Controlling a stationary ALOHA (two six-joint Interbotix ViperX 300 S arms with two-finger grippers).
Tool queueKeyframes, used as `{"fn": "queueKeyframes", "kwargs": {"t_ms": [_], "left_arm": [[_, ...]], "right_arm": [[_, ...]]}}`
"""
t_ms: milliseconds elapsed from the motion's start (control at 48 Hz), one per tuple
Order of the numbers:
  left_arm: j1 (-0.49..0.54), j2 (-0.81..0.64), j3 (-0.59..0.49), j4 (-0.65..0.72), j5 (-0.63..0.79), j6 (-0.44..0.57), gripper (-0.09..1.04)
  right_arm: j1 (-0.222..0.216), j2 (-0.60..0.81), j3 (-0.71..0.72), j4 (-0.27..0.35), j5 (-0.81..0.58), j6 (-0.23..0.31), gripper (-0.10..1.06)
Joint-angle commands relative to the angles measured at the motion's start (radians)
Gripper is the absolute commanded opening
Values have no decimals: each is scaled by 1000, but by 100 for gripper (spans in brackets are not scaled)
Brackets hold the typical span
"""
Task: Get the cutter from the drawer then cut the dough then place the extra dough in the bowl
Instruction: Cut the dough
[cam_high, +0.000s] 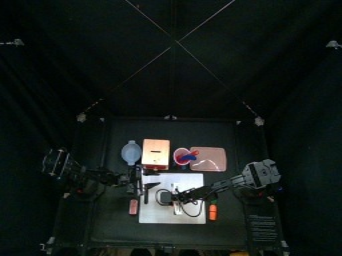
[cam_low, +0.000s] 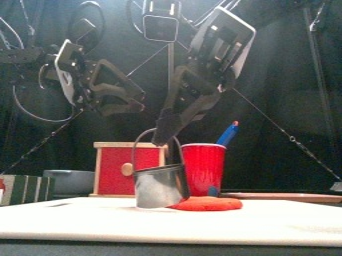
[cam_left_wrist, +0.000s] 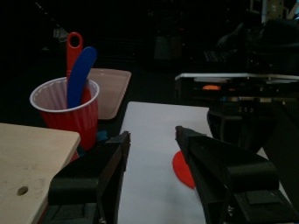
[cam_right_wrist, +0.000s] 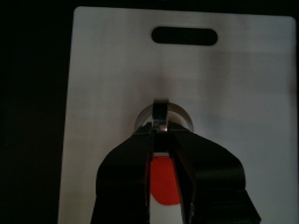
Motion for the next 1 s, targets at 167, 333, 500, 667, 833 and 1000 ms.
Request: {"fn": "queueKeyframes", "kwargs": {"t_ms": [167,333,500,667,833,1000], "left_arm": [[11,-2,-25,-5,-9,0,84],[11,3,-29,-15,-5,0,84],[12,3,-32,-25,-3,2,84],[17,6,-40,-25,0,2,84],[17,8,-40,-25,2,0,84],[18,8,-38,-26,3,0,84]], "right_arm": [[2,-92,74,-3,-32,5,50],[-3,-83,103,-2,-104,11,50],[-3,-83,106,-3,-121,8,50],[-5,-83,129,-3,-133,3,50],[-9,-81,146,-2,-170,8,50],[-12,-83,133,-3,-179,5,50]]}}
